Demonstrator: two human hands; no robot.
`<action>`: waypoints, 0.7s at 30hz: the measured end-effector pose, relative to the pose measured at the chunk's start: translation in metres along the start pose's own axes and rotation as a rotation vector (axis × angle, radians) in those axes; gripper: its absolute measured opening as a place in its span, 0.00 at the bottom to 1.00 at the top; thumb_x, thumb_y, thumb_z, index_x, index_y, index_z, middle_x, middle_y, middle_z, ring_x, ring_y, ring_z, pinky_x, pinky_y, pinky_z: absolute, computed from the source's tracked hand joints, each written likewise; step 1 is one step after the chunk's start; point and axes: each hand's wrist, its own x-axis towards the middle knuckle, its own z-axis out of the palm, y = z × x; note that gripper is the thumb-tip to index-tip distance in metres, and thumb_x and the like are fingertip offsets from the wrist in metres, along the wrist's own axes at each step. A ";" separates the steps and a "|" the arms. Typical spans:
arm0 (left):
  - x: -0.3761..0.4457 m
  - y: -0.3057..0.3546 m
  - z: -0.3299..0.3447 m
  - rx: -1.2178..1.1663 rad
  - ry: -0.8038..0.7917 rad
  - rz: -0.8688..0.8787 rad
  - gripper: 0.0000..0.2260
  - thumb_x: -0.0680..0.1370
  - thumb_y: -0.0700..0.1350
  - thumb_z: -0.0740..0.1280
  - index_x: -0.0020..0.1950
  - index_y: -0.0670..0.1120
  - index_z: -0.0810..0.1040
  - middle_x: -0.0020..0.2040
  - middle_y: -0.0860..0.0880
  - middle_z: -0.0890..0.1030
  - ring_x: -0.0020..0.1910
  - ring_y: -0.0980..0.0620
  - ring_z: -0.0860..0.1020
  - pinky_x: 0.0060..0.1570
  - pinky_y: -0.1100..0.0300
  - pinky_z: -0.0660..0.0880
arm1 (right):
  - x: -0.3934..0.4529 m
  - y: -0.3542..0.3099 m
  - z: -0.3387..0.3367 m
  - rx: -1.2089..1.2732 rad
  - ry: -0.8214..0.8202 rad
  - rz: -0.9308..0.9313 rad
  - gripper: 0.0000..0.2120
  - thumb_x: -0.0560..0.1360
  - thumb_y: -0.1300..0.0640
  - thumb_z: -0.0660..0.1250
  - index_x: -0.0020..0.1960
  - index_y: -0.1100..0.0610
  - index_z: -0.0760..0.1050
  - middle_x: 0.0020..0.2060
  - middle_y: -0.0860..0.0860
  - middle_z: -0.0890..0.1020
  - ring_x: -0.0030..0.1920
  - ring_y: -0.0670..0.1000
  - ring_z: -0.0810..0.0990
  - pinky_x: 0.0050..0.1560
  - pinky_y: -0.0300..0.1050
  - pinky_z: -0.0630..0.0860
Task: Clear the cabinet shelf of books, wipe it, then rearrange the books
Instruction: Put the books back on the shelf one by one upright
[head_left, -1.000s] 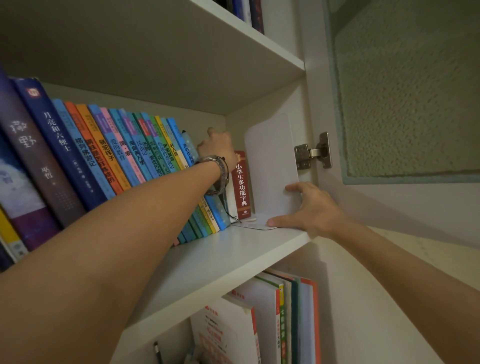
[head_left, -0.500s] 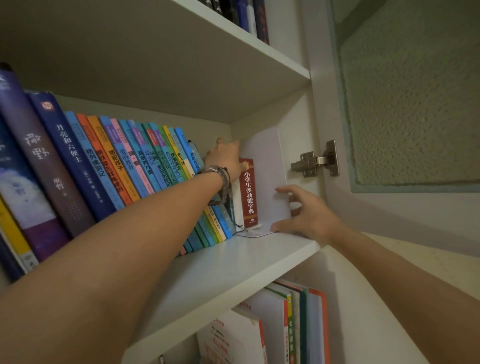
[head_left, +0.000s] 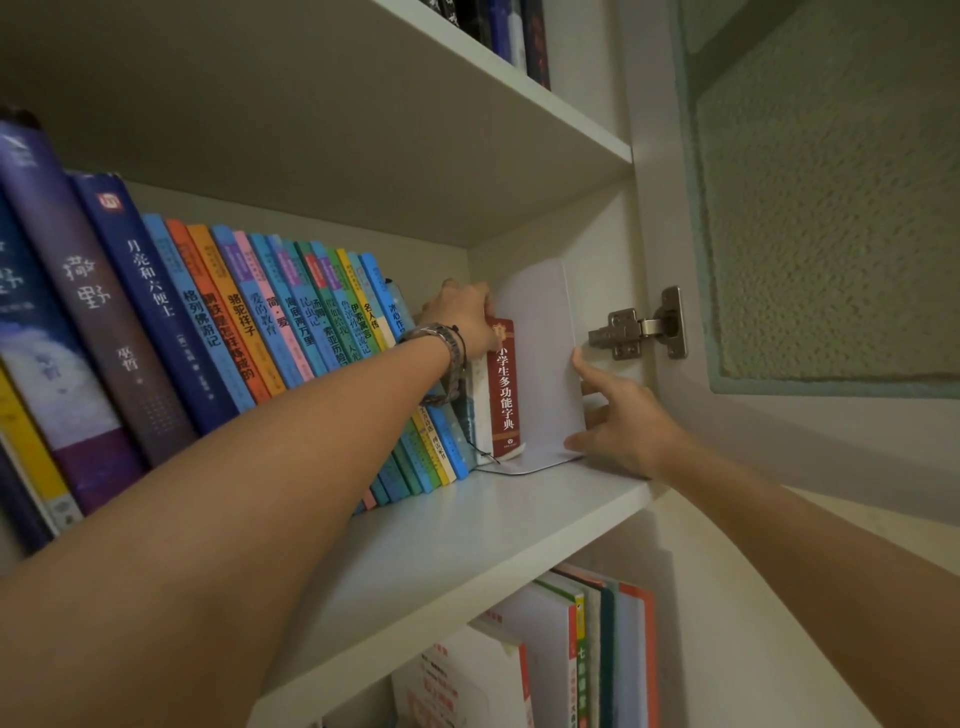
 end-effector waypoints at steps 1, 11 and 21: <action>0.000 0.000 0.000 -0.002 0.002 -0.001 0.15 0.73 0.46 0.72 0.56 0.46 0.73 0.59 0.44 0.70 0.48 0.49 0.73 0.45 0.58 0.75 | 0.001 0.001 0.000 0.002 -0.006 0.002 0.49 0.68 0.71 0.74 0.79 0.52 0.50 0.56 0.50 0.75 0.48 0.51 0.78 0.54 0.40 0.74; -0.001 0.002 0.000 -0.063 0.061 -0.011 0.10 0.74 0.43 0.71 0.52 0.45 0.74 0.59 0.44 0.71 0.47 0.50 0.73 0.45 0.59 0.75 | 0.021 0.001 0.014 -0.021 -0.143 0.006 0.55 0.67 0.65 0.77 0.79 0.50 0.41 0.63 0.53 0.71 0.59 0.56 0.77 0.61 0.52 0.76; -0.004 0.002 -0.001 -0.066 0.062 -0.015 0.10 0.73 0.43 0.72 0.51 0.46 0.74 0.58 0.45 0.71 0.47 0.50 0.73 0.42 0.61 0.73 | 0.030 0.008 0.024 0.003 -0.187 -0.018 0.57 0.67 0.63 0.77 0.79 0.50 0.39 0.65 0.54 0.68 0.64 0.57 0.73 0.64 0.53 0.73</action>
